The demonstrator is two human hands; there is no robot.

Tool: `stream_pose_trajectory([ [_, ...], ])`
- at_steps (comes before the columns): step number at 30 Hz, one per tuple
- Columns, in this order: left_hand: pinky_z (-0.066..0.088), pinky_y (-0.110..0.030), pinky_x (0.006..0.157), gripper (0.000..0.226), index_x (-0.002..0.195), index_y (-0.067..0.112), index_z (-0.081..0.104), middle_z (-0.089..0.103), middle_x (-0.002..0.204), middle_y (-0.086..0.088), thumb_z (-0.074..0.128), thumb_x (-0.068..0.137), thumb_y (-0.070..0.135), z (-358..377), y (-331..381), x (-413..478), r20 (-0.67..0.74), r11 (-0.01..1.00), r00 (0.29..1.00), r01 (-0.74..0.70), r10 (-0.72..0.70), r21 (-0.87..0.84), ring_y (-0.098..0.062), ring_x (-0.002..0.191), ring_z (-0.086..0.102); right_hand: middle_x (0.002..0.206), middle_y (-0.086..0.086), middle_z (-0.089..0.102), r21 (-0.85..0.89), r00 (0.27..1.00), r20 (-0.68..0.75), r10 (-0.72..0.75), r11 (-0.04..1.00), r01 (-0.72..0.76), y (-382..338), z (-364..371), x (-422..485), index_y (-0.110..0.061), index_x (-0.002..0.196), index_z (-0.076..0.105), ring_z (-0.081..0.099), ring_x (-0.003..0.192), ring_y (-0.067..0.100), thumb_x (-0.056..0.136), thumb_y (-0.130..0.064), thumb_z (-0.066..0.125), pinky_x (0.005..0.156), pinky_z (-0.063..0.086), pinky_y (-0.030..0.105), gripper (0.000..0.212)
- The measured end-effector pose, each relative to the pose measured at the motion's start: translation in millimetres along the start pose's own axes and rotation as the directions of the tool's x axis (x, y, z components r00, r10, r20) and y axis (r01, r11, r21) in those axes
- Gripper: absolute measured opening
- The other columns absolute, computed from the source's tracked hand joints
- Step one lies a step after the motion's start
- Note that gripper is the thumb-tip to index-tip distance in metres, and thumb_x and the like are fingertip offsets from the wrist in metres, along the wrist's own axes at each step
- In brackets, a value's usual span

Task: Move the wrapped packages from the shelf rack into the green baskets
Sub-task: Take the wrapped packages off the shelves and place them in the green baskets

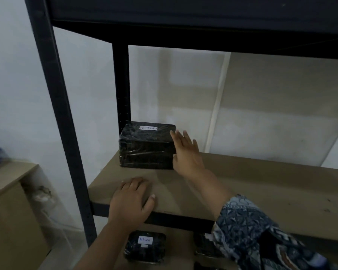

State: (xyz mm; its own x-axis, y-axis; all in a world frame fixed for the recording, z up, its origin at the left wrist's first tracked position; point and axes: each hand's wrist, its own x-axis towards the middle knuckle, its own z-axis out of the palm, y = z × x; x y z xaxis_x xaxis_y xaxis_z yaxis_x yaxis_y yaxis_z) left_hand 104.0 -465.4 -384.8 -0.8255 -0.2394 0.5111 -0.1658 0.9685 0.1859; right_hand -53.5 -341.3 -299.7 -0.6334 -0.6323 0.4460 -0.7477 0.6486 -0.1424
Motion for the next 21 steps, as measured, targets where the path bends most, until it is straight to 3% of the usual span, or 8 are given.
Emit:
stream_pose_trajectory([
  [4,0.04,-0.051,0.094,0.051,0.112,0.014,0.064,0.064,0.116,-0.008,0.033,0.085,0.045,2,1,0,0.004,0.998,1.0,-0.012,0.012,0.057,-0.03,0.11,0.056,0.158,0.004,0.015,0.123,0.998,-0.026,0.056,0.991,-0.052,5,-4,-42,-0.017,0.149,0.015,0.005,0.146,0.022,0.091,-0.019,0.05,0.118,0.007,0.045,0.068],
  [7,0.032,-0.057,0.1,0.051,0.113,0.01,0.062,0.062,0.119,-0.011,0.03,0.086,0.04,1,9,-3,-0.014,0.996,1.0,0.022,-0.021,0.082,-0.031,0.119,0.05,0.157,0.003,0.017,0.143,0.998,-0.002,0.056,0.988,-0.056,19,-7,-83,-0.018,0.148,0.019,0.007,0.146,0.02,0.093,-0.024,0.048,0.118,0.002,0.043,0.062],
  [12,0.028,-0.054,0.104,0.049,0.122,0.011,0.057,0.058,0.125,-0.008,0.03,0.088,0.034,2,60,-14,-0.108,0.999,0.994,0.01,-0.014,-0.044,-0.027,0.124,0.044,0.156,0.002,0.022,0.127,0.998,-0.028,0.055,0.991,-0.051,57,-18,-146,-0.02,0.146,0.026,0.007,0.146,0.019,0.096,-0.031,0.041,0.118,-0.003,0.04,0.054],
  [17,0.029,-0.051,0.106,0.051,0.128,0.01,0.051,0.053,0.132,-0.009,0.032,0.087,0.033,14,138,-24,-0.085,0.992,0.994,-0.079,0.07,-0.101,-0.027,0.128,0.041,0.154,0.003,0.027,0.077,0.997,-0.049,0.054,0.996,-0.05,96,-38,-202,-0.019,0.144,0.03,0.011,0.145,0.019,0.096,-0.032,0.04,0.116,-0.007,0.037,0.051],
  [21,0.029,-0.048,0.107,0.053,0.134,0.009,0.043,0.049,0.137,-0.008,0.036,0.086,0.032,29,200,-42,-0.058,0.984,0.991,-0.128,0.121,-0.125,-0.025,0.13,0.037,0.147,0.004,0.038,0.059,0.998,-0.065,0.021,0.998,-0.017,136,-50,-246,-0.017,0.139,0.039,0.022,0.142,0.021,0.093,-0.031,0.04,0.119,0.007,0.045,0.048],
])
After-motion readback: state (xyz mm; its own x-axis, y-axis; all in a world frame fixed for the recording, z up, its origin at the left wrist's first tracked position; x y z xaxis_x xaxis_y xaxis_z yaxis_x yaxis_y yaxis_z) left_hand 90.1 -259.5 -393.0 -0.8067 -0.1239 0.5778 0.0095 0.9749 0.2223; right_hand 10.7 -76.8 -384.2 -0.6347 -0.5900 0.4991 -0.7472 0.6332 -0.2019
